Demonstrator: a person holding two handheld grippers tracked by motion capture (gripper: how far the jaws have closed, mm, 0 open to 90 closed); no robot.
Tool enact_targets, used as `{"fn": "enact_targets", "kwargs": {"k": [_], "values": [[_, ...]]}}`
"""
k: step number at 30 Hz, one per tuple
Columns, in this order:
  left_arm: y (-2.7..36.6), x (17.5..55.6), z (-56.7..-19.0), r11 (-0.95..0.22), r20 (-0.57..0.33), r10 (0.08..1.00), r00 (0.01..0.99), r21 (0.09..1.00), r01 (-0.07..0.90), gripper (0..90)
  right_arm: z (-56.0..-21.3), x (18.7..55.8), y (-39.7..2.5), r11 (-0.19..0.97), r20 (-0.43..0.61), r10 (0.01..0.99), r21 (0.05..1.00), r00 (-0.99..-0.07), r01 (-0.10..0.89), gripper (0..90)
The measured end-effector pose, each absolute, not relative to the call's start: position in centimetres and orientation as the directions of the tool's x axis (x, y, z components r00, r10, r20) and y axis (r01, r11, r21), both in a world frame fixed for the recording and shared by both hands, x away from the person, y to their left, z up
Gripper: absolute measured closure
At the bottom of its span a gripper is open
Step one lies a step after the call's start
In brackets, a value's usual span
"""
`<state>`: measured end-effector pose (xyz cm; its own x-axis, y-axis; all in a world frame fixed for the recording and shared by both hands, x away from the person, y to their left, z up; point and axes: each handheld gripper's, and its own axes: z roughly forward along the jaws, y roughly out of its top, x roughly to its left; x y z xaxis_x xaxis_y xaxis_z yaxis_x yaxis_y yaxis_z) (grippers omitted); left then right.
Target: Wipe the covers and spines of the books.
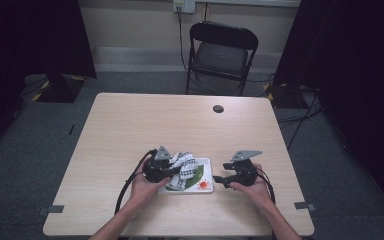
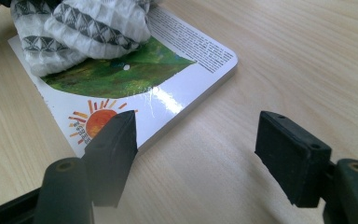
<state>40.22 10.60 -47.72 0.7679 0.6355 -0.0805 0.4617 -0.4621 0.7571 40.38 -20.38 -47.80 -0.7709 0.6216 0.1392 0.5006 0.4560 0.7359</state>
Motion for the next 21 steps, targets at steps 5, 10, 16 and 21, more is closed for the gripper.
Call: {"fn": "enact_targets", "kwargs": {"k": [5,10,16,21], "values": [[9.1,39.4,-47.6,-0.491,-0.080,0.598,0.797,0.749,0.444,76.8,-47.8,40.4,-20.5,0.452,0.142,0.623,0.737,-0.769,0.502,29.1],[8.9,39.6,-47.6,-0.490,-0.079,0.609,0.789,0.745,0.452,76.8,-47.9,40.3,-20.5,0.459,0.140,0.621,0.732,-0.771,0.503,29.1],[9.9,41.3,-47.5,-0.471,-0.063,0.659,0.750,0.743,0.476,77.3,-47.9,40.3,-20.7,0.449,0.145,0.629,0.734,-0.764,0.509,29.0],[10.1,41.7,-47.6,-0.444,-0.062,0.686,0.725,0.754,0.484,77.4,-47.8,40.4,-20.8,0.448,0.145,0.629,0.735,-0.763,0.509,28.8]]}}
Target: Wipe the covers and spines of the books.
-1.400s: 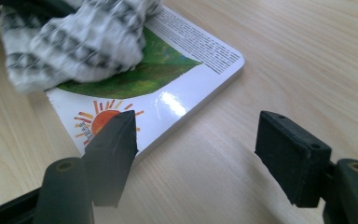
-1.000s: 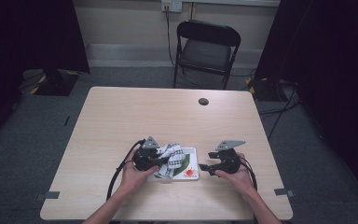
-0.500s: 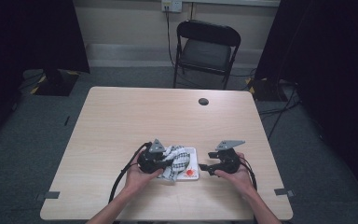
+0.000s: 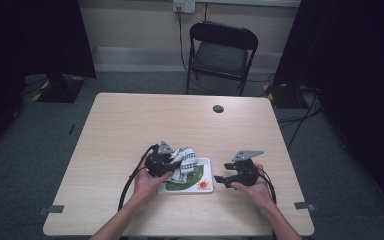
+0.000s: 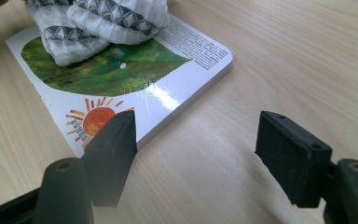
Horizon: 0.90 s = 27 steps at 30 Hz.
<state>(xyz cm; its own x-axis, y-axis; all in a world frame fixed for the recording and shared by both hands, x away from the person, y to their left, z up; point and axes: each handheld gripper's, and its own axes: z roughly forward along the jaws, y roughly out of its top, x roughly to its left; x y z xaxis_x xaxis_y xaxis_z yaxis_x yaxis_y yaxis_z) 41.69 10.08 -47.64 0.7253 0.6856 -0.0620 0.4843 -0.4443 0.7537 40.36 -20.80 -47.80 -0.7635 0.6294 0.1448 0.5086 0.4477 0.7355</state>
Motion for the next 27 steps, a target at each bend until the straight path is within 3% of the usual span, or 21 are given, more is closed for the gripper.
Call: {"fn": "enact_targets", "kwargs": {"k": [12,17,27], "values": [[6.9,37.9,-47.7,-0.534,-0.054,0.548,0.834,0.746,0.399,78.6,-47.6,40.6,-21.4,0.420,0.145,0.654,0.747,-0.742,0.516,28.5],[7.4,39.1,-48.1,-0.477,-0.094,0.570,0.816,0.771,0.422,78.9,-47.5,40.6,-21.7,0.414,0.146,0.658,0.749,-0.739,0.517,28.5],[8.3,41.1,-48.2,-0.442,-0.081,0.635,0.768,0.778,0.447,79.1,-47.6,40.6,-21.6,0.420,0.143,0.657,0.747,-0.740,0.516,28.5]]}}
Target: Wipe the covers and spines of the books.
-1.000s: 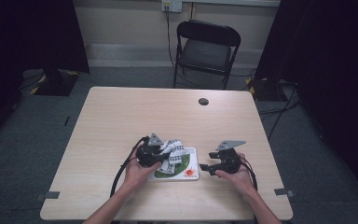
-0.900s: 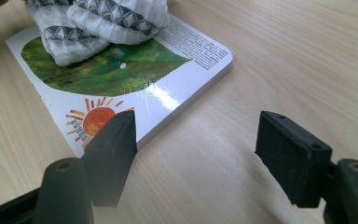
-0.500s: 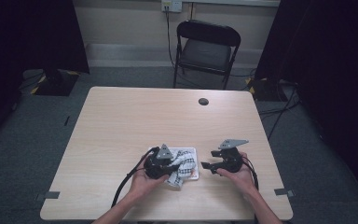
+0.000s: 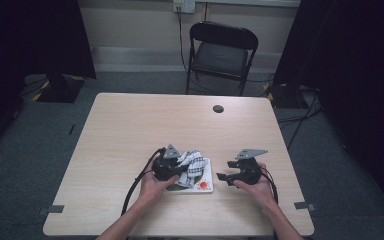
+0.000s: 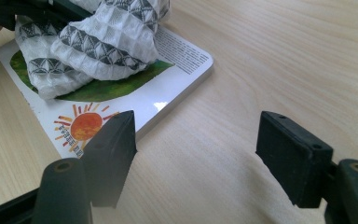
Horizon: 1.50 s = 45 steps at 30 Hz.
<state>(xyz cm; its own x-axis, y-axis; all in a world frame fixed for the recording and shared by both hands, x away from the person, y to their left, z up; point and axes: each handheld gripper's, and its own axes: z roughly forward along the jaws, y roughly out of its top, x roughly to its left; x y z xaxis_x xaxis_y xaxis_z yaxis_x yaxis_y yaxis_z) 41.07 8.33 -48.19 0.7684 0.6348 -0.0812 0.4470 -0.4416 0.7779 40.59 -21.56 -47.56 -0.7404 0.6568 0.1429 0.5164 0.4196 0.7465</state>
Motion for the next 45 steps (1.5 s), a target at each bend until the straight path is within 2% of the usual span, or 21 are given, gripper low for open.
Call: {"fn": "enact_targets", "kwargs": {"k": [6,11,16,24,29,36,41,45], "values": [[7.4,40.1,-48.2,-0.446,-0.124,0.595,0.794,0.771,0.455,79.3,-47.5,40.7,-21.8,0.410,0.146,0.662,0.750,-0.735,0.519,28.4],[5.9,38.0,-48.0,-0.513,-0.094,0.529,0.844,0.756,0.406,79.3,-47.3,40.7,-22.0,0.402,0.146,0.667,0.756,-0.731,0.518,28.2],[6.0,38.6,-48.0,-0.519,-0.106,0.496,0.862,0.760,0.392,79.2,-47.2,40.8,-22.2,0.393,0.144,0.674,0.761,-0.724,0.517,28.1],[7.6,41.2,-48.0,-0.455,-0.117,0.602,0.790,0.763,0.459,79.2,-47.3,40.8,-22.4,0.392,0.145,0.677,0.758,-0.721,0.521,28.0],[7.1,42.2,-48.0,-0.438,-0.123,0.626,0.770,0.761,0.478,79.2,-47.4,40.9,-22.2,0.400,0.144,0.677,0.752,-0.722,0.525,28.0],[6.1,40.8,-48.0,-0.475,-0.109,0.580,0.808,0.760,0.443,79.1,-47.4,41.0,-22.2,0.399,0.143,0.676,0.753,-0.723,0.522,28.0],[4.9,38.0,-47.9,-0.534,-0.090,0.497,0.863,0.752,0.387,78.7,-47.3,41.0,-22.5,0.389,0.149,0.685,0.753,-0.713,0.531,28.0],[4.7,37.8,-47.9,-0.538,-0.084,0.494,0.865,0.752,0.380,78.7,-47.3,41.0,-22.4,0.390,0.146,0.685,0.754,-0.714,0.529,28.0]]}}
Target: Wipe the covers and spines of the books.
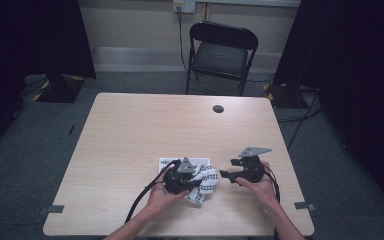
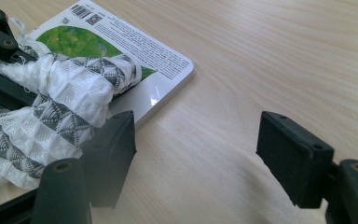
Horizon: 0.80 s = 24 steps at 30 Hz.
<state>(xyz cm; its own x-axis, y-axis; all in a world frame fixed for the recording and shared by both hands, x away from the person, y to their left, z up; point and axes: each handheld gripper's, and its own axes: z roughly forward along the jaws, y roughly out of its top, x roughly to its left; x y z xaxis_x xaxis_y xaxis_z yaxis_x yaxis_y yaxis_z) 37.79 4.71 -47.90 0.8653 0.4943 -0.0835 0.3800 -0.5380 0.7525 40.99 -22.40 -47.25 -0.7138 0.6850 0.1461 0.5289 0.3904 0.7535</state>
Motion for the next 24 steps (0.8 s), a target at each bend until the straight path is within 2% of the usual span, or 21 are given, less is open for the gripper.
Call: {"fn": "enact_targets", "kwargs": {"k": [3,10,16,21,24], "values": [[5.1,38.3,-48.0,-0.527,-0.090,0.497,0.863,0.759,0.383,78.7,-47.2,41.0,-22.3,0.391,0.146,0.684,0.754,-0.714,0.529,28.0],[6.4,40.9,-48.0,-0.465,-0.116,0.591,0.798,0.759,0.455,78.8,-47.1,40.9,-22.6,0.382,0.151,0.683,0.761,-0.715,0.525,27.5],[5.9,42.8,-47.9,-0.454,-0.094,0.645,0.758,0.751,0.480,79.1,-46.9,40.9,-22.7,0.365,0.156,0.675,0.778,-0.721,0.511,26.0],[5.6,42.1,-47.9,-0.471,-0.077,0.630,0.773,0.753,0.459,79.2,-46.7,40.9,-23.0,0.343,0.167,0.682,0.787,-0.712,0.513,22.0],[5.2,40.4,-47.8,-0.502,-0.078,0.582,0.809,0.748,0.433,79.2,-46.6,41.0,-23.3,0.327,0.169,0.694,0.793,-0.700,0.515,20.1]]}}
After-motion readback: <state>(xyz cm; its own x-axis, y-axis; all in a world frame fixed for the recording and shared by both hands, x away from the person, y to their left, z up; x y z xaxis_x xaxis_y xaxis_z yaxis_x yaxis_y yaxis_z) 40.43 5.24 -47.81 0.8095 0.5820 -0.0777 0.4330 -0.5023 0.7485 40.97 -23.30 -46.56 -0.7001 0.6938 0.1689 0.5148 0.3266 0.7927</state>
